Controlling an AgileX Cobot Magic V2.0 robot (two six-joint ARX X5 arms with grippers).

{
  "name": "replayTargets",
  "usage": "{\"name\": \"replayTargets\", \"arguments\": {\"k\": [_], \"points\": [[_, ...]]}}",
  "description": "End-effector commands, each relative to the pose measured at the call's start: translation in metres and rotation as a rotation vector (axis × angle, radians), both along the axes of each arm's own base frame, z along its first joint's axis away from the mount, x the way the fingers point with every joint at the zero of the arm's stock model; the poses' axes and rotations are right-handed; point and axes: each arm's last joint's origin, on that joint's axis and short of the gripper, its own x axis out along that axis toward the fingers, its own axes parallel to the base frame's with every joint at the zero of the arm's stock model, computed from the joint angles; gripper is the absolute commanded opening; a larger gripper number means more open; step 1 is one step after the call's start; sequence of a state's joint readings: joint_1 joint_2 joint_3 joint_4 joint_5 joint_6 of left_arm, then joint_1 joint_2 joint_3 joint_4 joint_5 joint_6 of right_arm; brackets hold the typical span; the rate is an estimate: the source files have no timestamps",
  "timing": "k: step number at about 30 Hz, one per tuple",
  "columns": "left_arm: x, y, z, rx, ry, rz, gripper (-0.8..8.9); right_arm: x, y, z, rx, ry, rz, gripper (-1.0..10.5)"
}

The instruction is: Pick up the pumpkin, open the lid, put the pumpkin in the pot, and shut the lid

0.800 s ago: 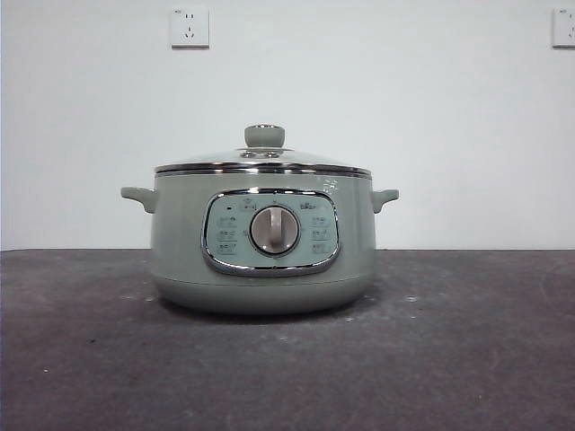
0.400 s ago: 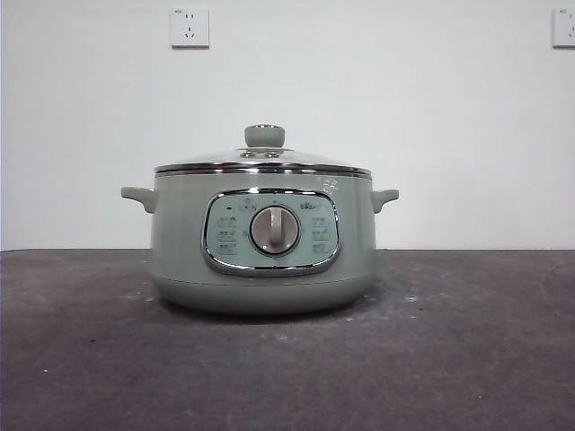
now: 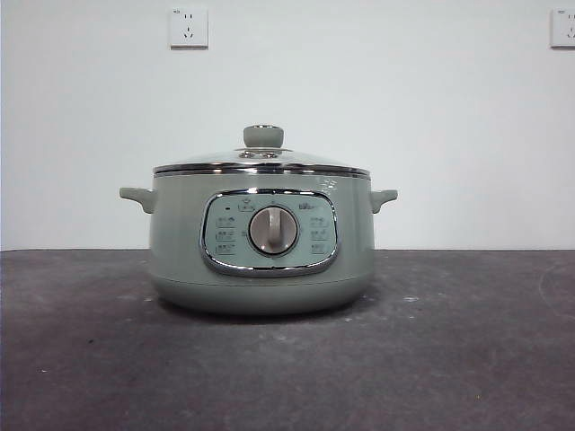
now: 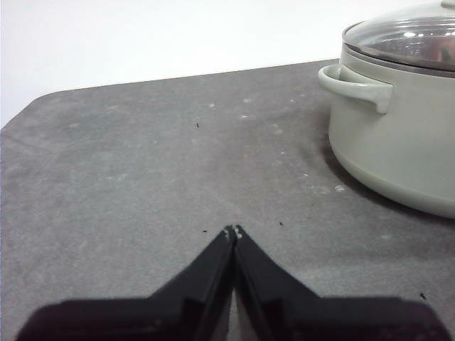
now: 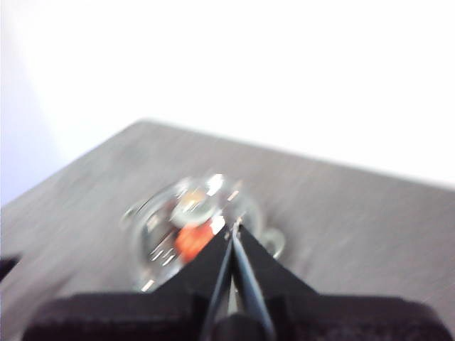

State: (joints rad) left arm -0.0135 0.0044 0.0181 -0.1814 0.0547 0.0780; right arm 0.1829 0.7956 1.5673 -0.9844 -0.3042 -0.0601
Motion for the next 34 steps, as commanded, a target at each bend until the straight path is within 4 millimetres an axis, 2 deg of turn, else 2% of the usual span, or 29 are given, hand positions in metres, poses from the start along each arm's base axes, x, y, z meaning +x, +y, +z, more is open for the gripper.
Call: {"name": "replayTargets", "arguments": {"k": [1,7,11,16,20,26,34], "points": [[0.001,0.0,-0.005,-0.004,0.012,0.006,-0.04,0.007,-0.004,-0.021,-0.004,-0.07,-0.077,0.0],[0.001,0.0,-0.005,-0.004,0.012,0.005,-0.04,0.014,-0.008,-0.083,0.012,-0.247,-0.139,0.0],[0.001,0.0,-0.005,-0.004,0.012,0.005,-0.04,0.022,-0.009,-0.134,0.012,-0.262,-0.158,0.0],[0.001,0.0,-0.005,-0.004,0.012,0.005,-0.04,0.027,-0.012,-0.193,0.04,-0.271,-0.291,0.0],[0.001,0.0,-0.005,-0.004,0.012,0.005,-0.04,0.03,-0.014,-0.229,0.074,-0.26,-0.369,0.0],[0.001,0.0,-0.005,-0.004,0.012,0.005,-0.04,0.034,-0.011,-0.27,0.075,-0.221,-0.375,0.0],[0.001,0.0,-0.005,-0.004,0.012,0.005,-0.04,0.036,-0.011,-0.306,0.084,-0.169,-0.388,0.0]]}}
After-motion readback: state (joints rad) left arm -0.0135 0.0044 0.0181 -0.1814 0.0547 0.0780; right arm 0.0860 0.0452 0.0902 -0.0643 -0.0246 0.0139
